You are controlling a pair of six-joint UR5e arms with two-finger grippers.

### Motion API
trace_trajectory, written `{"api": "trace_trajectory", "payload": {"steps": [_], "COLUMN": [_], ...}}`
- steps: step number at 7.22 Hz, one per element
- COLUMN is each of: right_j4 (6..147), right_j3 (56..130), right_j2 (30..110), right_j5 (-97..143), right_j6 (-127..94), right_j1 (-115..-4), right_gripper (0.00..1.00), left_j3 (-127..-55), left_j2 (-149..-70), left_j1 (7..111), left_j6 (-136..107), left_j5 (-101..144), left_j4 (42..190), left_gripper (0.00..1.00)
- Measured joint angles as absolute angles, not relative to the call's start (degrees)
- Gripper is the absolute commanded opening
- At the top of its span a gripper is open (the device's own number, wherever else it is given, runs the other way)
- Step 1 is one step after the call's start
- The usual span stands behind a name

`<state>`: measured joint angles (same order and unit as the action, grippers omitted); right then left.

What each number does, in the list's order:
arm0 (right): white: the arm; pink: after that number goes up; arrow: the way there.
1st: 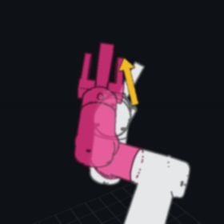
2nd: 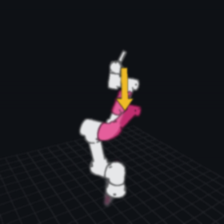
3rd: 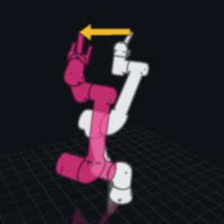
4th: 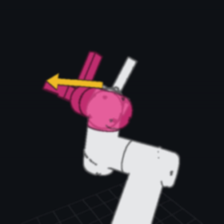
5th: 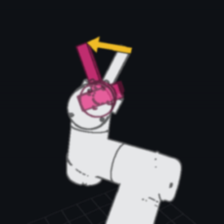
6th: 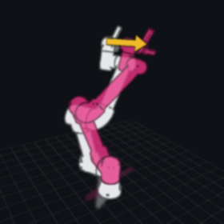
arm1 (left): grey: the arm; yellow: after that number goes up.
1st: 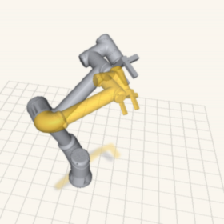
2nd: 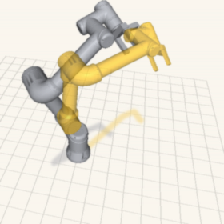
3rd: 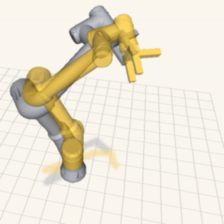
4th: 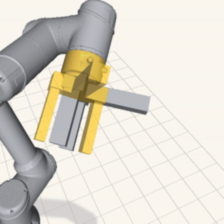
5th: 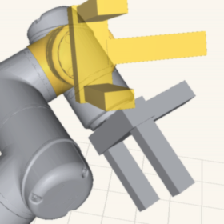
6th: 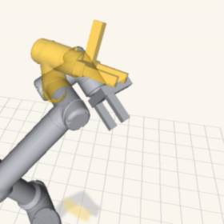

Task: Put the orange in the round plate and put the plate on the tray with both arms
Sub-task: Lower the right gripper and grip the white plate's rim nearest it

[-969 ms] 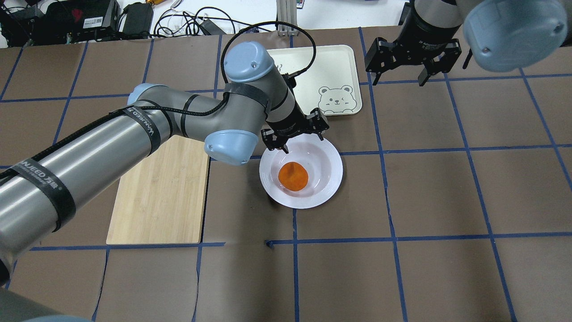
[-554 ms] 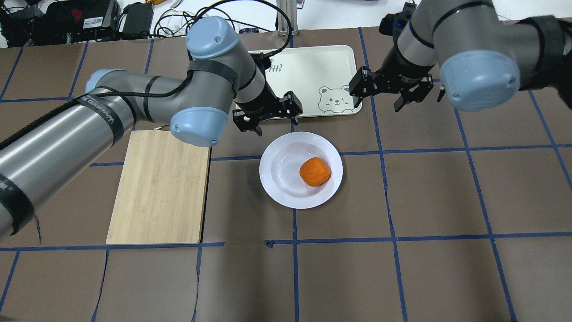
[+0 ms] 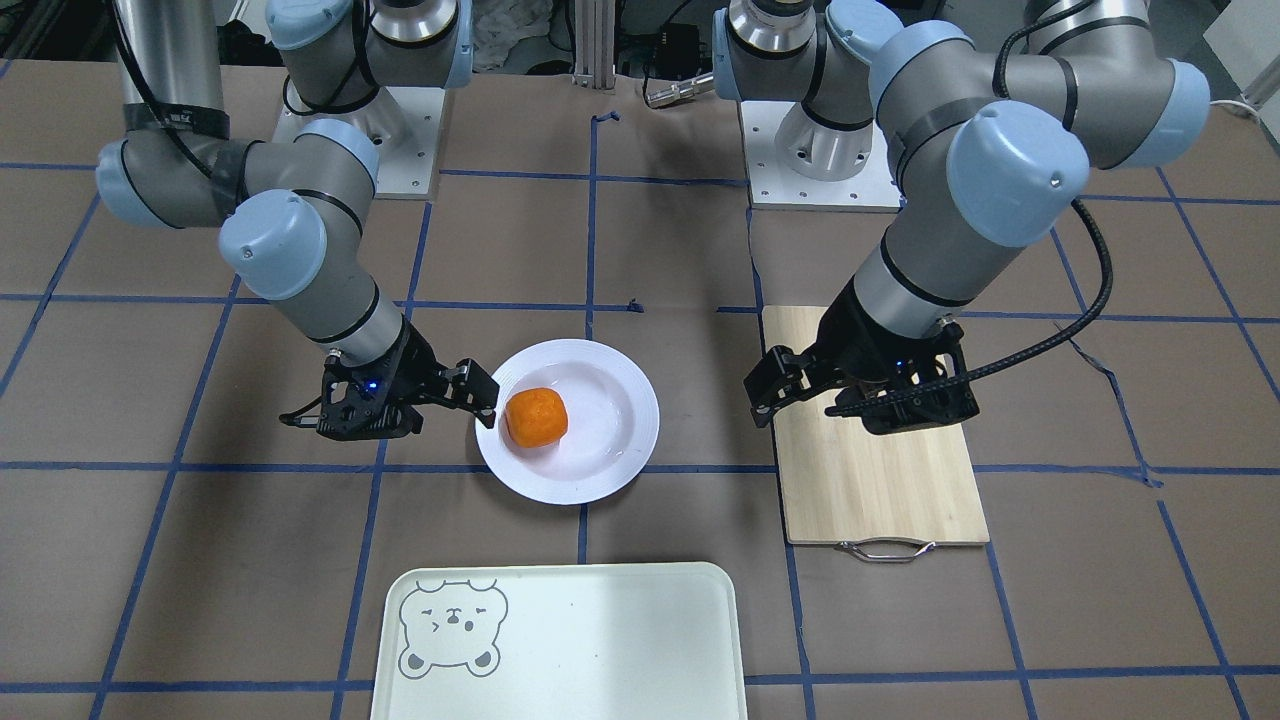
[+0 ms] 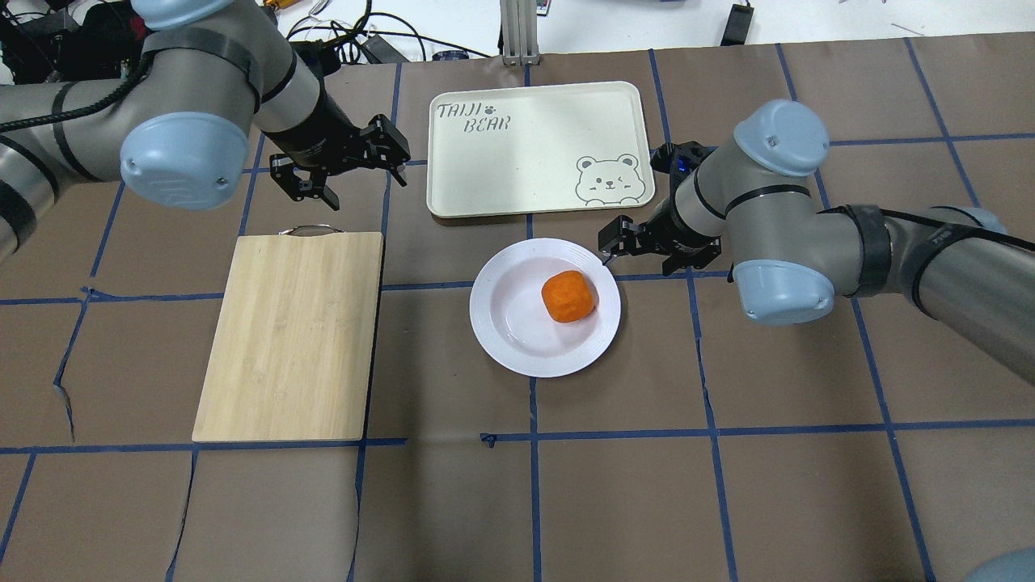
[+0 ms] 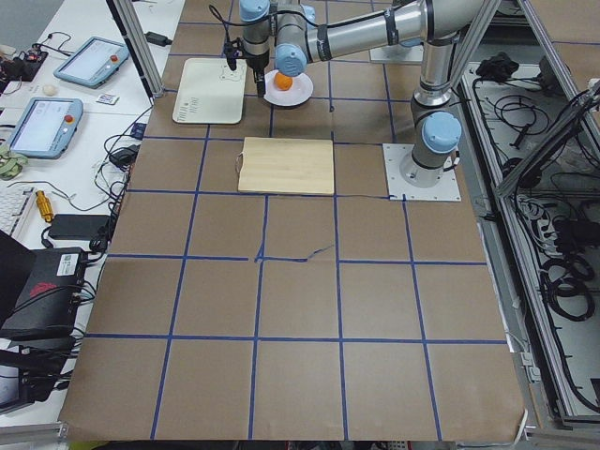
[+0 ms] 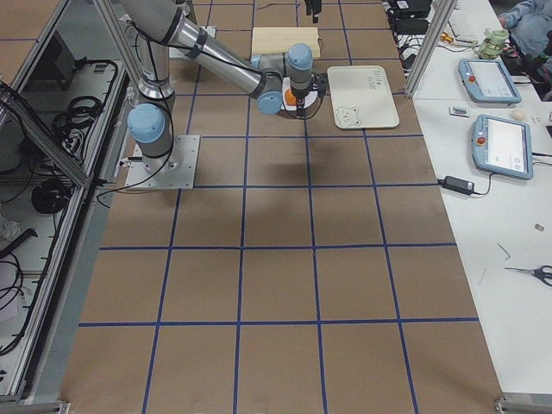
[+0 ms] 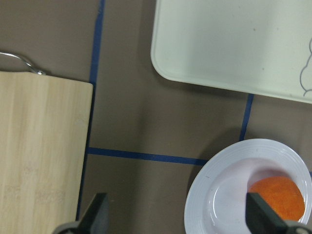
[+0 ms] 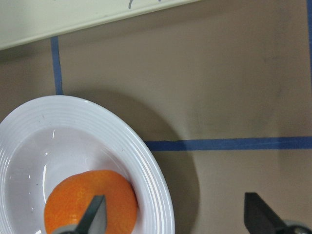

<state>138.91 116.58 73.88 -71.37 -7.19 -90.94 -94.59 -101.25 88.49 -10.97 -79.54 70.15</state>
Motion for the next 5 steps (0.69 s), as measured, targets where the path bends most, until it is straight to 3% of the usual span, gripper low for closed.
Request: {"api": "trace_trajectory", "payload": {"steps": [5], "right_j4": [143.1], "right_j3": [118.1], "right_j2": [71.6], "right_j5": [-71.6], "right_j6": [-5.9], "right_j1": [-91.0], "right_gripper": [1.00], "left_j3": [-96.4], "left_j2": [-97.9], "left_j1": [84.6], "left_j6": [-3.6], "left_j5": [-83.6], "left_j4": [71.8], "left_gripper": [1.00]}}
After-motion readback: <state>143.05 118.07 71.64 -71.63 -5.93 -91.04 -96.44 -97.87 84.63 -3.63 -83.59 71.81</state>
